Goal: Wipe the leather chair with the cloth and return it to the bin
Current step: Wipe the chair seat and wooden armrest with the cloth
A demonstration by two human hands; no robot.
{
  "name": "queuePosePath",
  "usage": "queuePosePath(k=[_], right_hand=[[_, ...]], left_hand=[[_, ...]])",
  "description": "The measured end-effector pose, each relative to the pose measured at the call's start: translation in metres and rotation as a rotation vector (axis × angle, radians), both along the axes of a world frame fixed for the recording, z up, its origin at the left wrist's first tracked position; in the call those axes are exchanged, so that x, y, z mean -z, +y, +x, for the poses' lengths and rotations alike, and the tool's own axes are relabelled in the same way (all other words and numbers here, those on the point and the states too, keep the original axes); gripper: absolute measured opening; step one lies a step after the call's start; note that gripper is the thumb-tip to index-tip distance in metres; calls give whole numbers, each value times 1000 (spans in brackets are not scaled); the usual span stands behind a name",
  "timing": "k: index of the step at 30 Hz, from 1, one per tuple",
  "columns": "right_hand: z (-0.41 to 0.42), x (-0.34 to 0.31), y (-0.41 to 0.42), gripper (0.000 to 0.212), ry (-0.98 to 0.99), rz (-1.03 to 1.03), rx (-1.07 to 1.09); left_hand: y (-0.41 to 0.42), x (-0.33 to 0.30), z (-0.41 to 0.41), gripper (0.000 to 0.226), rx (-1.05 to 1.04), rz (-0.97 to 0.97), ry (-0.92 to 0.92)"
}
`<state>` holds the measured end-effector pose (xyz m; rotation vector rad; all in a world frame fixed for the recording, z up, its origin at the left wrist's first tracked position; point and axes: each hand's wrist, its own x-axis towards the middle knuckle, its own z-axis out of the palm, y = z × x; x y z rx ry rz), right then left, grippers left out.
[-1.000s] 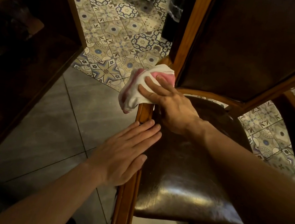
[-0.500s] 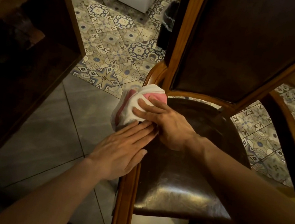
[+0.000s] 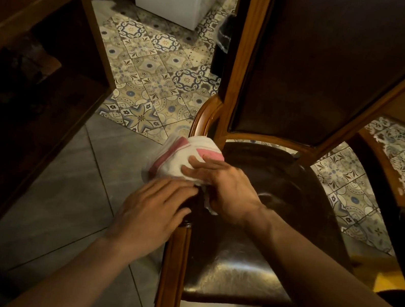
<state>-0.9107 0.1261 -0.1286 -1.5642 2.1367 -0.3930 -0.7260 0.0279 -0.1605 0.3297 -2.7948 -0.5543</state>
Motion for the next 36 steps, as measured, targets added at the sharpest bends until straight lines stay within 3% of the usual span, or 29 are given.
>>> queuePosePath(k=[3,7,14,23,31,36], right_hand=[[9,-6,0,77,-15,0,110],[15,-19,7,56,-61,27,158],[20,-48,49,44,-317,-43,197],[14,-120,105,34,-77,-53,342],[10,-209,176,30,73,-110,554],[9,-247,225,30,163,-157,632]], left_hand=[[-14,-8,-2,55,-127,27,-64],[-16,-13,-14,75,-100,58,-182],[-1,-36,-9,55,30,85,-258],[13,-128,-39,37,157,89,-293],[67,-238,-90,38,337,8,-218],[111,-283,-110,50,400,-63,-159]])
